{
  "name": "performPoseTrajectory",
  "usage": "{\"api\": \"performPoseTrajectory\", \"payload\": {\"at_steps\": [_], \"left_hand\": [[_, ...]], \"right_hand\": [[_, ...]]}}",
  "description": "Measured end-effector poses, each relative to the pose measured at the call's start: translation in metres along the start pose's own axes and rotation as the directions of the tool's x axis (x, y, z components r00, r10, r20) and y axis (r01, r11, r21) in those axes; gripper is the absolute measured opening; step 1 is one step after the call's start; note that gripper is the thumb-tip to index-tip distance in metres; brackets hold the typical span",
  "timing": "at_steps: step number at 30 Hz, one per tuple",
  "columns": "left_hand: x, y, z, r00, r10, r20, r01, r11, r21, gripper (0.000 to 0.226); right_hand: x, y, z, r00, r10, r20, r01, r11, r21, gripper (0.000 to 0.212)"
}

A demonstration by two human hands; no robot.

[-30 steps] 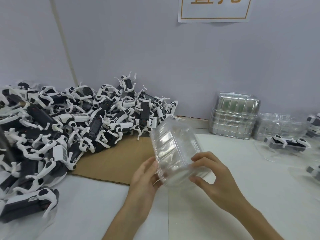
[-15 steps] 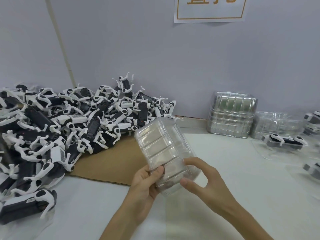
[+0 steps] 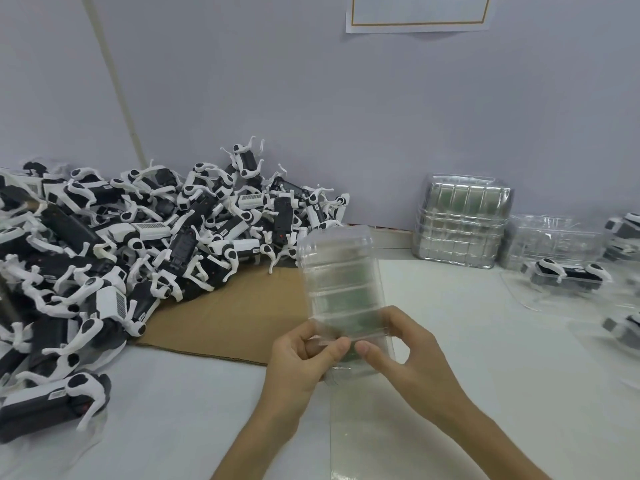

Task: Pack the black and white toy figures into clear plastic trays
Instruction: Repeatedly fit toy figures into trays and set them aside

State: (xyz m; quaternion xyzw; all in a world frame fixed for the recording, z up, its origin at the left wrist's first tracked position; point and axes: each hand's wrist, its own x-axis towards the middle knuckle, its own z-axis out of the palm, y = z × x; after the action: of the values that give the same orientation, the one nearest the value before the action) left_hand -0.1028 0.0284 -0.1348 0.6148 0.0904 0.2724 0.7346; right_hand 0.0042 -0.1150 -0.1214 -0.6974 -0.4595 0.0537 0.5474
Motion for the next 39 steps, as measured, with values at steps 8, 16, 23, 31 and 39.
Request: {"api": "performPoseTrajectory", "payload": {"at_steps": [8,16,23,31,39], "left_hand": [[-0.003,0.004,0.003,0.985,-0.072,0.157,0.086,0.993,-0.084,0.036],[-0.005,-0.001,0.004,0.937,-0.145,0.317,0.160,0.987,-0.021,0.038],[-0.007,0.001,0.007,0.915,-0.181,0.361,0.197,0.980,-0.009,0.037],[-0.006,-0.003,0.010,0.935,-0.158,0.319,0.148,0.987,0.057,0.038],[-0.005,-0.012,0.018,0.983,0.012,0.186,-0.066,0.955,0.288,0.027]], "right_hand": [[0.003,0.004,-0.002,0.993,0.037,-0.113,-0.028,0.997,0.075,0.061],[0.002,0.003,0.002,0.993,-0.057,-0.107,0.062,0.997,0.037,0.116],[0.003,0.003,0.000,0.988,-0.085,-0.130,0.091,0.995,0.039,0.113],[0.005,0.006,0.002,0.974,-0.108,-0.199,0.115,0.993,0.024,0.092],[0.009,0.009,0.005,0.932,-0.195,-0.305,0.162,0.978,-0.130,0.104]]}}
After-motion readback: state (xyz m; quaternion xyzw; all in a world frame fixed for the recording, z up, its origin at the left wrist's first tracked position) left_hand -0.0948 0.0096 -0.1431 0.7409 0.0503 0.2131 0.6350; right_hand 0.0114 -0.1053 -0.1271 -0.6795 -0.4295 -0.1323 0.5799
